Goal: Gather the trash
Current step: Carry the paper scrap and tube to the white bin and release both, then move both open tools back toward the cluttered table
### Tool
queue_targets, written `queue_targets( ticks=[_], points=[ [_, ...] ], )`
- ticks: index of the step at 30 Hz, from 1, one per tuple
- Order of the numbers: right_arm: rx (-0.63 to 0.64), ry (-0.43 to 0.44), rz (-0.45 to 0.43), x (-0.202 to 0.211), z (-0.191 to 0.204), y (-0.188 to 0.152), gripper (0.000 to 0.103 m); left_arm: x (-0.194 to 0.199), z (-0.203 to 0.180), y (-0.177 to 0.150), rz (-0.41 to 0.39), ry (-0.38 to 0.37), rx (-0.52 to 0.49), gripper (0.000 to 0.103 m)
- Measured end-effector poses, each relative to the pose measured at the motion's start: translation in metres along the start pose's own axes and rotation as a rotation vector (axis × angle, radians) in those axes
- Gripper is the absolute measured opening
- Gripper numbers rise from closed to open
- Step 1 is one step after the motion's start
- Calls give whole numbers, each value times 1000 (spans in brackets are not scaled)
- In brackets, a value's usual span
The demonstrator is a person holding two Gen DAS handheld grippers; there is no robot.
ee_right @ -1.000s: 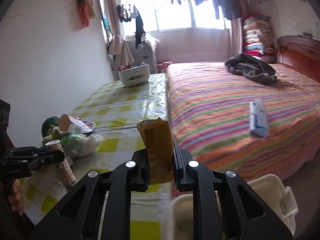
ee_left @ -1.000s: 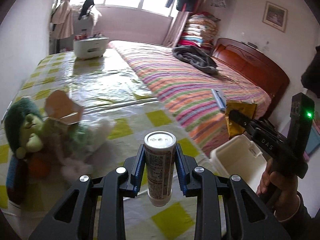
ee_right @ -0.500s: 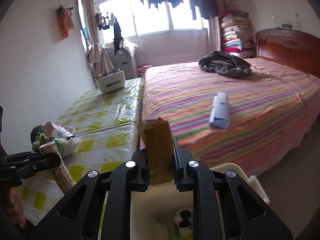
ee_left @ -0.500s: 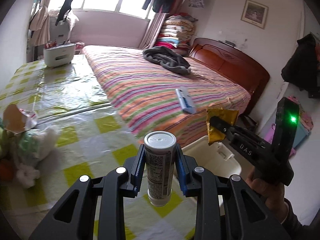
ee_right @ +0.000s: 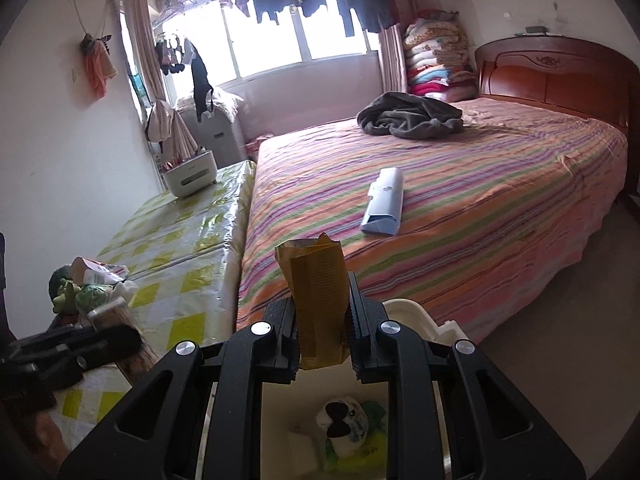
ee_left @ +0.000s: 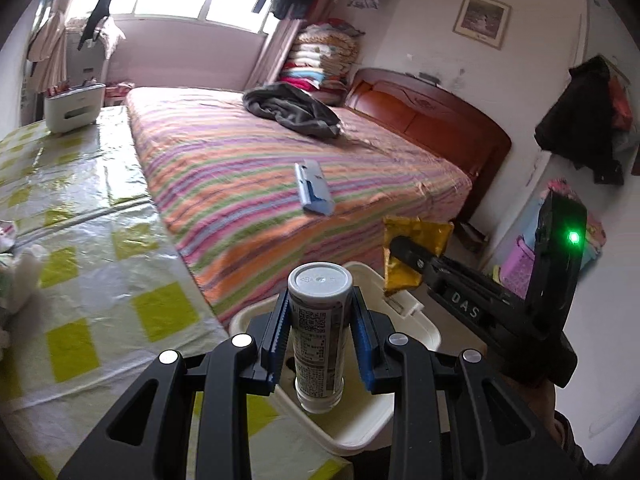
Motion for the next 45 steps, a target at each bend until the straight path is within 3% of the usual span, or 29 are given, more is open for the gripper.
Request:
queue_targets(
  ticks=[3, 5, 6, 10, 25, 32, 45],
  points=[
    [-14, -11, 3, -1, -4, -1, 25, -5, -5, -3, -7, 3, 4, 30],
    [-30, -16, 5, -2, -8, -2, 41, -7, -5, -4, -10, 3, 0, 51],
    [-38, -16, 2, 0, -9, -1, 50, -5, -4, -2, -23, 32, -8, 73],
    [-41, -26, -21, 4, -11, 2, 61, 7, -2, 6, -100, 67, -20, 83],
    [-41, 27, -20, -6, 13, 3, 63, 23, 26, 14, -91, 98, 38, 84],
    [-13, 96, -13, -17, 52, 3, 66, 38, 52, 15, -107, 181, 40, 84],
    [32, 245, 31, -43, 136, -9, 67, 95, 136, 21, -160, 375, 115, 84]
  ],
)
Point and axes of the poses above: each gripper's, at about its wrist camera, not at the fingertips, and x roughly against the way its jaws point, z to its left, y to its top, the point moved 6 cm from there along -x, roughly the way its jaws point, and after that the axes turned 6 degrees about -z, right-handed, at the moved point
